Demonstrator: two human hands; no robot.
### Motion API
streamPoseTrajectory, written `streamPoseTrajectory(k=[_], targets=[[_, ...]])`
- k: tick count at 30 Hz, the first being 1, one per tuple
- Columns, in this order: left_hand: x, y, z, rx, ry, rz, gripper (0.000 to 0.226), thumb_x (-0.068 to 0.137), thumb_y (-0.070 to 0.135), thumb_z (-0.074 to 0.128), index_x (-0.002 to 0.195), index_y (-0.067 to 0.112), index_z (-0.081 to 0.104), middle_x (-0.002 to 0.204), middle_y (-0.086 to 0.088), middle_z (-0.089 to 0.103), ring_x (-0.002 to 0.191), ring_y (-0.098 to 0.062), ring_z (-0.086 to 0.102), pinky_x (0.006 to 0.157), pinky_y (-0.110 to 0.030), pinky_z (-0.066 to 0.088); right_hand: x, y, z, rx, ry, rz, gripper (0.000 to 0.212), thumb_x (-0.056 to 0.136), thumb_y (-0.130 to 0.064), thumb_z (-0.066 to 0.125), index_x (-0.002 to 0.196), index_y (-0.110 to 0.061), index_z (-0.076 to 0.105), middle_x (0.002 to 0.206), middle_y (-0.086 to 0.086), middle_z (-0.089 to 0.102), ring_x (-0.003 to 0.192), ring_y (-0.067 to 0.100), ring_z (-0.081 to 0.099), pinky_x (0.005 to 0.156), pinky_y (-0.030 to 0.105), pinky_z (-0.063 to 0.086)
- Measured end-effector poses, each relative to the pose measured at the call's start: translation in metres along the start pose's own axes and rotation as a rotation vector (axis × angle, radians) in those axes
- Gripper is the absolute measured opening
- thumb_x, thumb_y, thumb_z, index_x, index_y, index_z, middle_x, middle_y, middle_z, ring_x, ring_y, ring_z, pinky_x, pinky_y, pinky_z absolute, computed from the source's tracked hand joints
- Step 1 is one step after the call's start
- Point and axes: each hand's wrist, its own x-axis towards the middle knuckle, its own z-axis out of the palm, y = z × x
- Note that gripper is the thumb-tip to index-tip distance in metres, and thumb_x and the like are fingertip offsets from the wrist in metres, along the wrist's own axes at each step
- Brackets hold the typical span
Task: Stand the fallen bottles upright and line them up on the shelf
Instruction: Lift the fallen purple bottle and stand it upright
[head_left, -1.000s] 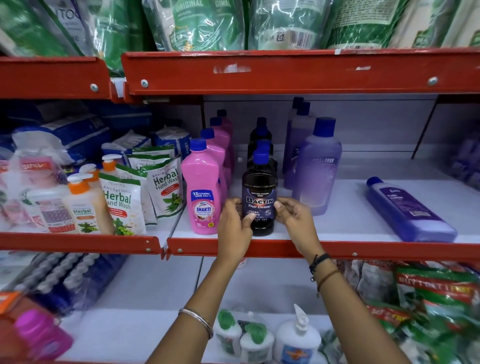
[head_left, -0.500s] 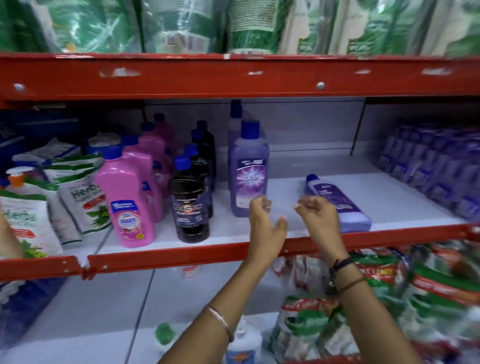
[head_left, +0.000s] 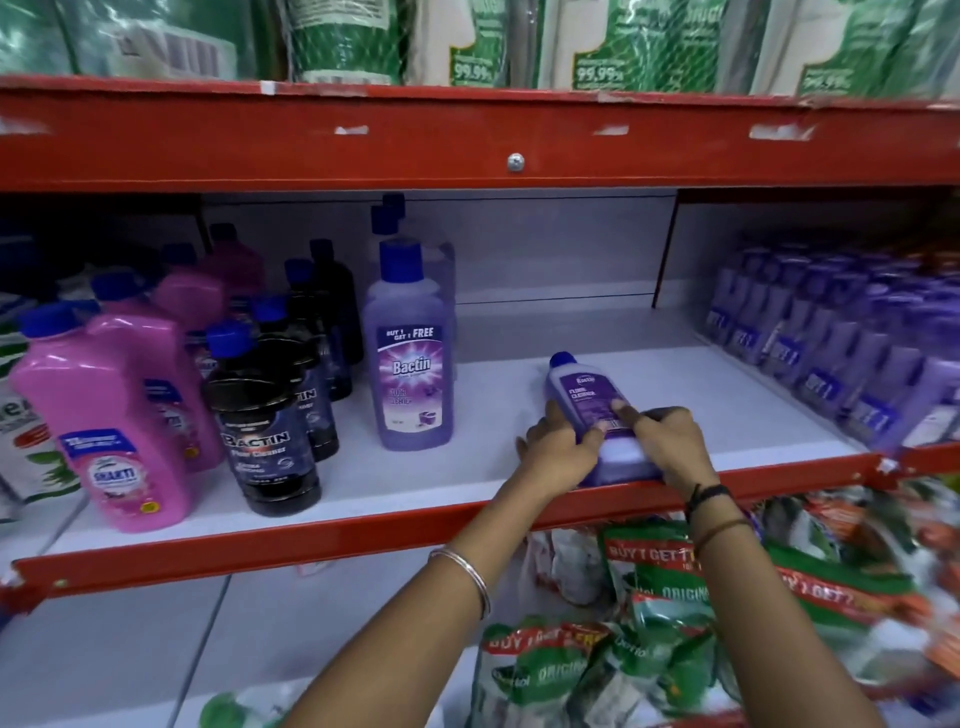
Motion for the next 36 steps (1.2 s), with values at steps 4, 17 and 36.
streamPoseTrajectory(k=[4, 17, 36], targets=[[-0.002, -0.001, -0.002, -0.151, 0.035, 0.031, 0.057, 0.087, 0.038, 0.054, 0.135, 0.022, 0.029, 0.134, -0.01, 0.052, 0.119, -0.03, 0.053, 0.101, -0.045, 0.046, 0.002, 0.006, 0.003, 0.123, -0.06, -0.038, 0.04, 0.079, -0.043, 0.068, 0.083, -0.004, 0.071, 0.084, 0.014, 0.072, 0.076, 0.028, 0.067, 0.063, 0.028, 0.049], [-0.043, -0.01, -0.065, -0.383, 0.305, 0.315, 0.063, 0.084, 0.012, 0.064, 0.139, 0.02, 0.033, 0.126, 0.005, 0.048, 0.108, -0.01, 0.054, 0.079, -0.017, 0.052, -0.052, -0.03, 0.024, 0.496, -0.209, -0.317, 0.041, 0.077, -0.012, 0.07, 0.115, -0.007, 0.056, 0.105, 0.001, 0.067, 0.087, 0.01, 0.067, 0.071, 0.019, 0.057], [-0.106, -0.094, -0.133, -0.537, 0.587, 0.302, 0.037, 0.088, 0.025, 0.054, 0.124, 0.025, 0.048, 0.127, -0.006, 0.057, 0.115, -0.012, 0.057, 0.097, -0.031, 0.049, -0.113, -0.063, 0.118, 0.522, -0.325, -0.384, 0.053, 0.071, -0.006, 0.076, 0.114, -0.015, 0.047, 0.106, -0.003, 0.061, 0.096, 0.014, 0.063, 0.073, 0.017, 0.055]])
